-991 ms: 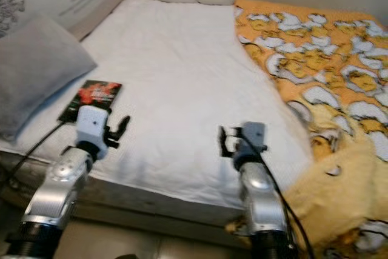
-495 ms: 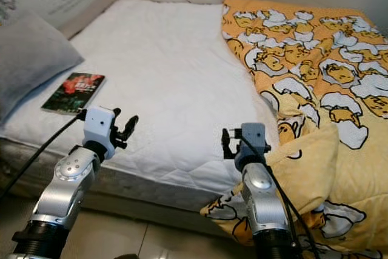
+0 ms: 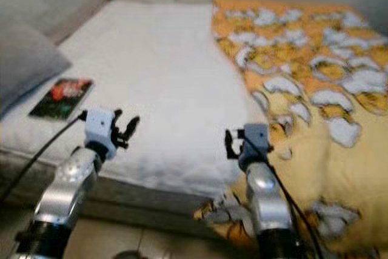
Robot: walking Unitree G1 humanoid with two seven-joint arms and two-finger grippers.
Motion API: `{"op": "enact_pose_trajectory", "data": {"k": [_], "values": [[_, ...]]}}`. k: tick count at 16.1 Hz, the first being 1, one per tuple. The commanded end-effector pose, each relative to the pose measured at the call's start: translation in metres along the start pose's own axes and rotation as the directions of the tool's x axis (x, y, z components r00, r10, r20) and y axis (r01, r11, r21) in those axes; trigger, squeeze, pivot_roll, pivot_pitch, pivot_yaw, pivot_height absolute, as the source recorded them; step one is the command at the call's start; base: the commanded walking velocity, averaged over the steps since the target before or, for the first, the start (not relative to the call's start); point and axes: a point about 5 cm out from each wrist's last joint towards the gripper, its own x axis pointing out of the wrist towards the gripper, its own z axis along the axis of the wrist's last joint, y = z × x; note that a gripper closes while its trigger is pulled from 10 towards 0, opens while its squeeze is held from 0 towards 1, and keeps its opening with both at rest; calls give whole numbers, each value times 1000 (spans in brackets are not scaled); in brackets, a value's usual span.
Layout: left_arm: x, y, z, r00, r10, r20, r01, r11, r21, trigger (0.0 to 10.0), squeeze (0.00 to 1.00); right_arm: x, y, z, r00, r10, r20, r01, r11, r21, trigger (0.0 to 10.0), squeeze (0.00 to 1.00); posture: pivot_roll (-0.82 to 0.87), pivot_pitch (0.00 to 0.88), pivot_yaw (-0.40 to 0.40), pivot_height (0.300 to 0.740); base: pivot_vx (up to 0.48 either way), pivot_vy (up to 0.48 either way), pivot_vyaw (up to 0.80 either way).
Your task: Clean up the room
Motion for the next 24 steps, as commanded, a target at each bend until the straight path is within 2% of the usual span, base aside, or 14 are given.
{"op": "enact_pose_trajectory", "data": {"k": [1, 5, 8, 9, 10, 12, 14, 16, 18, 19, 20, 22, 23, 24], "values": [[0, 7, 2, 1000, 13, 4, -13, 1000, 9, 10000, 0, 2, 7, 4, 1000, 22, 7, -22, 1000, 16, 10000, 0, 75, 0, -7, 740, 345, 0, -431], [0, 4, 1, 1000, -3, 2, 3, 1000, 12, 10000, 0, 3, 6, 6, 1000, 22, 13, -22, 1000, 13, 10000, 0, 68, 0, -10, 740, 259, 0, -305], [-3, -9, -6, 991, -129, -46, 131, 990, 48, 10000, 0, 4, 6, 3, 1000, 19, -18, -18, 999, 42, 10000, 0, 69, 0, -14, 740, 0, 0, 0], [-5, -15, -9, 977, -201, -64, 206, 976, 75, 10000, 0, 4, 2, 0, 999, -8, -46, 10, 999, 40, 10000, 745, 63, 0, -17, 740, 0, 0, 0], [-6, -19, -10, 963, -257, -76, 264, 960, 98, 10000, 0, 5, -4, -4, 996, -49, -78, 50, 999, 9, 10000, 1000, 63, 0, -17, 740, 0, 0, 0], [-6, -21, -10, 948, -304, -91, 313, 942, 123, 10000, 0, 5, -13, -11, 984, -113, -139, 111, 994, -19, 10000, 1000, 60, 0, -20, 740, 0, 0, 0], [-7, -22, -10, 929, -354, -110, 367, 919, 144, 10000, 0, 7, -20, -19, 967, -149, -209, 129, 986, -109, 10000, 1000, 57, 0, -19, 740, 0, 0, 0], [-10, -21, -11, 907, -397, -140, 417, 895, 160, 10000, 0, 7, -22, -27, 937, -178, -299, 129, 976, -176, 10000, 1000, 55, 0, -18, 740, 0, 0, 0], [-13, -22, -13, 881, -447, -157, 470, 866, 172, 10000, 0, 8, -21, -31, 925, -189, -331, 130, 973, -193, 10000, 1000, 55, 0, -19, 740, 0, 0, 0], [-18, -28, -13, 840, -516, -169, 542, 820, 187, 10000, 0, 10, -20, -36, 909, -187, -372, 124, 975, -185, 10000, 639, 54, 0, -17, 740, 0, 0, 0], [-21, -30, -14, 813, -553, -184, 582, 791, 190, 10000, 0, 13, -19, -41, 897, -181, -403, 129, 980, -154, 10000, 0, 55, 0, -18, 740, 0, 0, 0], [-22, -29, -15, 795, -572, -202, 605, 774, 186, 10000, 0, 14, -21, -46, 881, -178, -439, 131, 982, -136, 10000, 0, 57, 0, -17, 740, 0, 0, 0], [-24, -28, -15, 781, -587, -215, 622, 763, 177, 10000, 0, 15, -22, -50, 873, -172, -456, 120, 983, -141, 6471, 0, 57, 0, -17, 740, 0, 0, 0], [-25, -27, -15, 775, -592, -220, 629, 758, 174, 10000, 0, 14, -22, -54, 867, -169, -469, 114, 983, -144, 1725, 0, 59, 0, -16, 740, 0, 0, 0]]}}
